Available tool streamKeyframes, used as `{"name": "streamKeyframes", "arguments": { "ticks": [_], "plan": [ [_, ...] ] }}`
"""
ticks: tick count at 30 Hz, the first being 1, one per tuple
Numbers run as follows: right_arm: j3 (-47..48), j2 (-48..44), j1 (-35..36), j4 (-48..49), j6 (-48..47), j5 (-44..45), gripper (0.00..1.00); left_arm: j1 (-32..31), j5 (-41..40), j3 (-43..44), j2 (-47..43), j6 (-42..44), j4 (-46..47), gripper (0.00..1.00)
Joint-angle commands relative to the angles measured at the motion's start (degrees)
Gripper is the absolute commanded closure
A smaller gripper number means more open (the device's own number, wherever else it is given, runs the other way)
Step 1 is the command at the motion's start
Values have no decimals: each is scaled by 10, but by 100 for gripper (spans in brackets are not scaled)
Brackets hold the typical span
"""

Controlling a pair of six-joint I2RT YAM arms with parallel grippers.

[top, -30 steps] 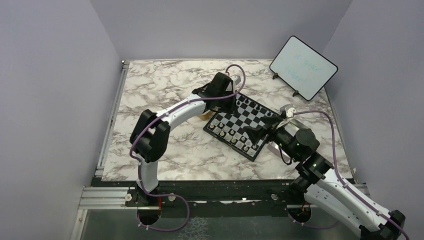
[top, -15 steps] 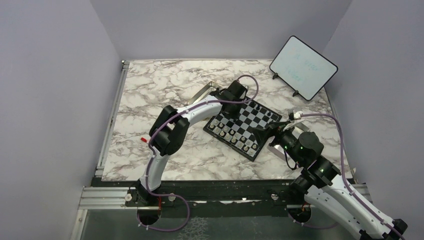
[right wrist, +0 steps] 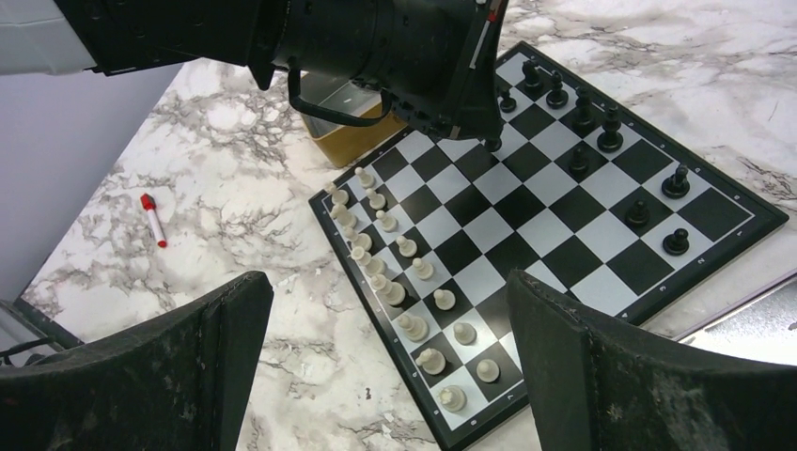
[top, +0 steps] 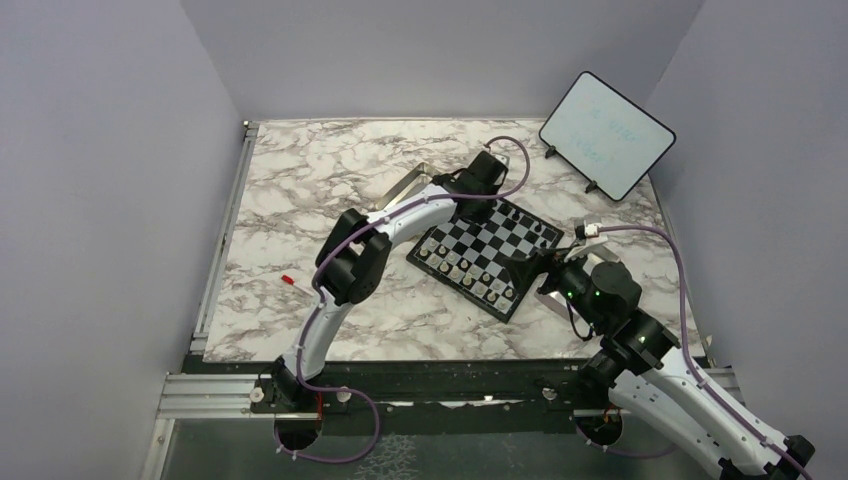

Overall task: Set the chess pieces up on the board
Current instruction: Place the chess piece on the chessboard.

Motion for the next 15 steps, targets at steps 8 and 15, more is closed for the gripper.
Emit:
{"name": "streamKeyframes", "arguments": {
  "ticks": [8, 15],
  "plan": [
    [12, -17, 4, -20, 4, 17, 0, -2, -29, 80, 56, 9, 11, 100],
    [14, -17, 4, -23, 3, 13, 0, -2, -32, 116, 78, 23, 12, 100]
  ]
}}
